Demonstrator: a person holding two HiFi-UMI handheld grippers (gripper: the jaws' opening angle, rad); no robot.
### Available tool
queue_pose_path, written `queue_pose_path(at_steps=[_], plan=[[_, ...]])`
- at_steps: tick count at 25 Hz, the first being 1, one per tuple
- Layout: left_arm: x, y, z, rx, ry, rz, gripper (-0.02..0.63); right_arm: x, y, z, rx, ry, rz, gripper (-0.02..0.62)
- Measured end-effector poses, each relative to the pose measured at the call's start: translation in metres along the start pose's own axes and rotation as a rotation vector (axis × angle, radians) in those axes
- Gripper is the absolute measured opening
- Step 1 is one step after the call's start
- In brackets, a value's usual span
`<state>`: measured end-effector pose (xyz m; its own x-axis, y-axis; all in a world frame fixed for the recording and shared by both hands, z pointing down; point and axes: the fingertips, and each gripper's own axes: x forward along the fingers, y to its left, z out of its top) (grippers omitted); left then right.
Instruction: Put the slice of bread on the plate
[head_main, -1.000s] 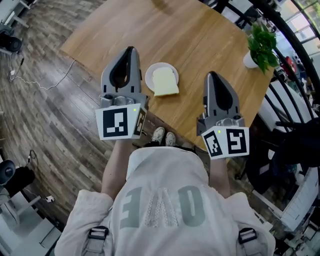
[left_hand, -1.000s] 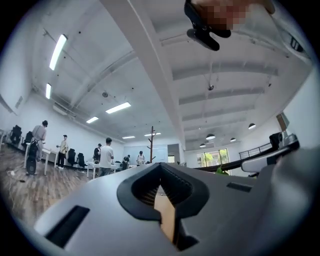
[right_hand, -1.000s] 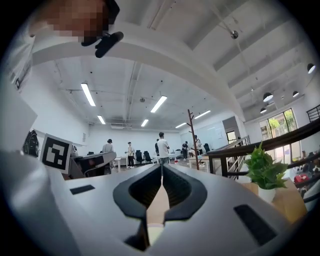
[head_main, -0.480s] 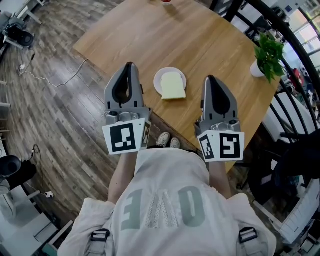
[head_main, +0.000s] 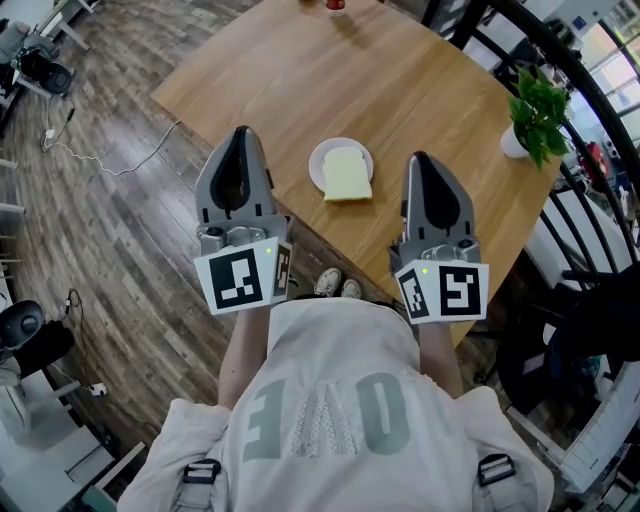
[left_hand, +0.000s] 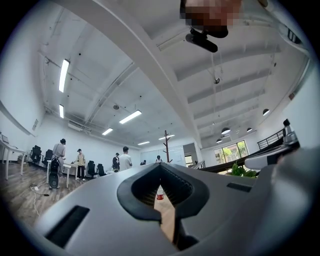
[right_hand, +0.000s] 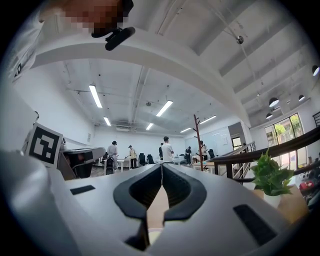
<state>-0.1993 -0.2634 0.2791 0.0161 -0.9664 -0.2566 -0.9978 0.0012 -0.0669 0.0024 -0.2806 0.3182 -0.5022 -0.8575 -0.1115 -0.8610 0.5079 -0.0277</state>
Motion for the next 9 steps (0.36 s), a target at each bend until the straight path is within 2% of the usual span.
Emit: queue_pose_path(at_steps=[9], plan=[[-0.006, 0.0017, 0.0091, -0.008, -0.01, 0.001, 0.008, -0.0058, 0.0041, 0.0016, -0.016, 0.008, -0.004, 0.02]])
